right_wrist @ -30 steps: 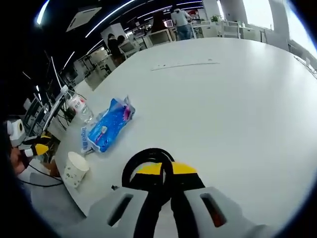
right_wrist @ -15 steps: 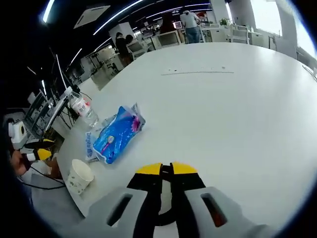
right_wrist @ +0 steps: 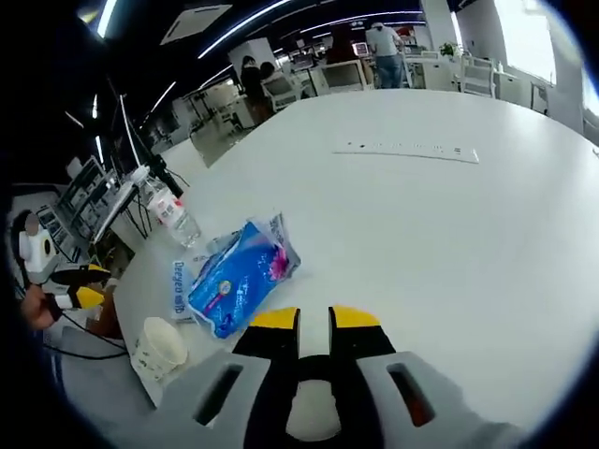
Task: Arrange the tabletop items into an orderly group along one side of the table until the central work area is clear of visible clutter.
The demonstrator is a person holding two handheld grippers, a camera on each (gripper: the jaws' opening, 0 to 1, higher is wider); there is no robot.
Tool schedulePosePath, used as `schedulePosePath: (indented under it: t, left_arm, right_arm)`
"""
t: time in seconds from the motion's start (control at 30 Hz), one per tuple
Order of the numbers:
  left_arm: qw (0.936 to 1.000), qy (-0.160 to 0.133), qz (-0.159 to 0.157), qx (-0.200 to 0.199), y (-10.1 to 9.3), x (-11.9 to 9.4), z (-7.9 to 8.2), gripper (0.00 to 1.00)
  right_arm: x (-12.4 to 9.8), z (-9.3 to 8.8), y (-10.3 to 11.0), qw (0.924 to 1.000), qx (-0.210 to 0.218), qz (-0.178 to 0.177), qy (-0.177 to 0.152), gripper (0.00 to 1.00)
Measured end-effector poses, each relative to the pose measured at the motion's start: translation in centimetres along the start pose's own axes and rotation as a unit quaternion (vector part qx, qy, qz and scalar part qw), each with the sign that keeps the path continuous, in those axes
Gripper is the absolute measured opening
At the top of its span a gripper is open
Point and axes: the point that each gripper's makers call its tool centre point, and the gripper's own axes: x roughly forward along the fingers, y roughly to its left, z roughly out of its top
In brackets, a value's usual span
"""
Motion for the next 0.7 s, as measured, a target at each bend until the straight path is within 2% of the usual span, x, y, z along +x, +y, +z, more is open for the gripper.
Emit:
schedulePosePath:
  t: [0.3, 0.53, 0.7]
  left_arm:
    - [1.0, -0.002, 0.003, -0.003, 0.5, 0.2, 0.5, 0.42]
    - [1.0, -0.004, 0.004, -0.004, 0.7, 0.4, 0.8, 0.42]
    - [1.0, -0.005, 0.005, -0.005, 0.9, 0.4, 0.8, 0.42]
  right_arm:
    - [2.4, 2.4, 2.2, 0.9976, -0.057, 0.036, 0.016, 0.19]
    - [4.3, 4.1, 3.8, 0.9948, -0.083, 0.054, 0.024, 0.2]
    - [5.3, 4.6, 4.6, 0.9928, -0.097, 0.063, 0.031, 0.2]
